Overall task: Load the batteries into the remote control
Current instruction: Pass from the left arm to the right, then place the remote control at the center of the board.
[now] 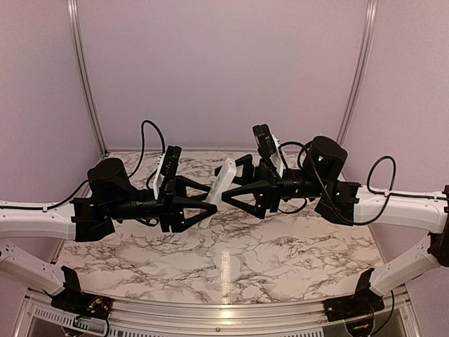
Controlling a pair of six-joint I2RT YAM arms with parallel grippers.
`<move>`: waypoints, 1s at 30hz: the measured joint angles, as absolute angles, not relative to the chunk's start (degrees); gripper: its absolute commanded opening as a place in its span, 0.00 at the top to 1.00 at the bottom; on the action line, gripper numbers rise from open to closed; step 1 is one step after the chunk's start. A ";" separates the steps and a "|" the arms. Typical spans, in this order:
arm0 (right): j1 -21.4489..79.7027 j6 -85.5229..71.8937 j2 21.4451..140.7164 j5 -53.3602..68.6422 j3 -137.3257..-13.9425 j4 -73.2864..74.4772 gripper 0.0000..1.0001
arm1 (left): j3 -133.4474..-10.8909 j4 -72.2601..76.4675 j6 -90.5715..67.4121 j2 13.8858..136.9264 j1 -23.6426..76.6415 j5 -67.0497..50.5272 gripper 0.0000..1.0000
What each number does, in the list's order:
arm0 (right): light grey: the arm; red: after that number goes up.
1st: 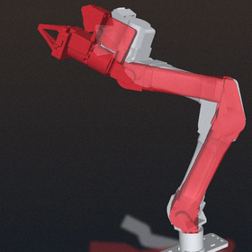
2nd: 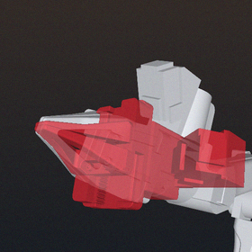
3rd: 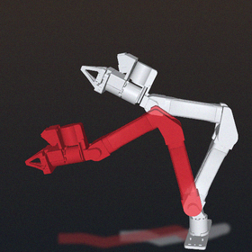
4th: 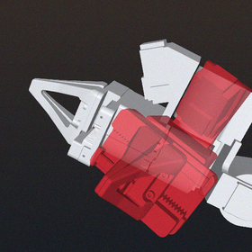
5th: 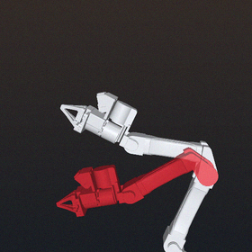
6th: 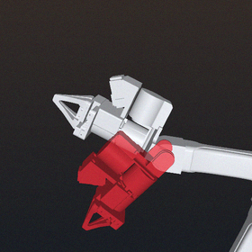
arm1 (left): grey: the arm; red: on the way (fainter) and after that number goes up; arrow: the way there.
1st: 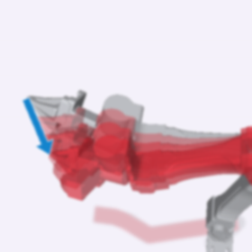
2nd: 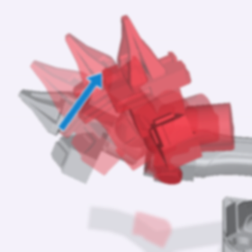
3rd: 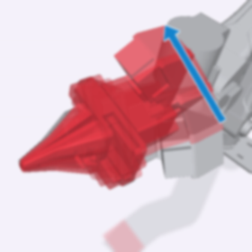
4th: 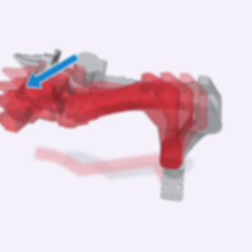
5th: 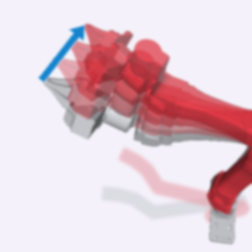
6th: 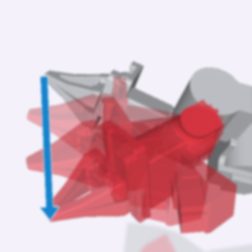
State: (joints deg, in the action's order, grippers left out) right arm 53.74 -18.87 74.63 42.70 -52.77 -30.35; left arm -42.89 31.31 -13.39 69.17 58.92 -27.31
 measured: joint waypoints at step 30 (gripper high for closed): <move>48.71 -18.68 81.60 33.28 -63.88 -7.68 0.70 | -39.40 22.09 -20.60 57.43 53.34 -7.38 0.01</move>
State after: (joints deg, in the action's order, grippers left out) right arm 48.71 -18.68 81.60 33.28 -63.88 -7.68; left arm -39.40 22.09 -20.60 57.43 53.34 -7.38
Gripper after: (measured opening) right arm 0.554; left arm 0.989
